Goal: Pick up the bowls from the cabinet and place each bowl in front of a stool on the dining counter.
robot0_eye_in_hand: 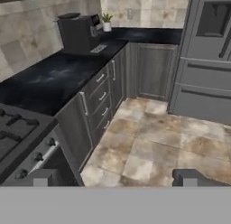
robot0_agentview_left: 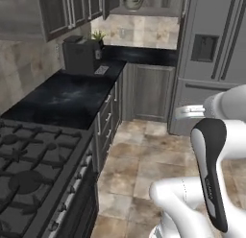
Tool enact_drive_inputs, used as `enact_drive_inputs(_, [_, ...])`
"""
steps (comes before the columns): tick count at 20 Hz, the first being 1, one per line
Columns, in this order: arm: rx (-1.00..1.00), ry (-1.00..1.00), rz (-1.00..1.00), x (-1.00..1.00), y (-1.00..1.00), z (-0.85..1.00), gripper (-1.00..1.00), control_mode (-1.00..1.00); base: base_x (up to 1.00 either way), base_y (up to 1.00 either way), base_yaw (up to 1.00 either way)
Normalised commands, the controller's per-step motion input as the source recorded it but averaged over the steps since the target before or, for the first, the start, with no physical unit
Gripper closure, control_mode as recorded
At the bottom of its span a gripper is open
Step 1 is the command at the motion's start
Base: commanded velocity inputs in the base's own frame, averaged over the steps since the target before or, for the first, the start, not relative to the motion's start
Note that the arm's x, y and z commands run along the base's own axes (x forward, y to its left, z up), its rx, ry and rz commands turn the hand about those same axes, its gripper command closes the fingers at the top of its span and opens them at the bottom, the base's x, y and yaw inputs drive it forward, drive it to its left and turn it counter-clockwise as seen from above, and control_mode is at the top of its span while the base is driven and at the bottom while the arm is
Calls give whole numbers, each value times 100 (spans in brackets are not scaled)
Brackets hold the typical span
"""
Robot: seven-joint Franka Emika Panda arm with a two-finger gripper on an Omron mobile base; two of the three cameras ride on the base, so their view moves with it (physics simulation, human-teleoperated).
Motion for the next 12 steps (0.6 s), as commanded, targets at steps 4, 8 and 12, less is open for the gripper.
enact_drive_inputs(4, [0,0,0,0,0,0,-100,100,100,-14,-13])
enact_drive_inputs(8, [0,0,0,0,0,0,-100,100,100,0,-16])
enact_drive_inputs(12, [0,0,0,0,0,0,-100,100,100,0,-16])
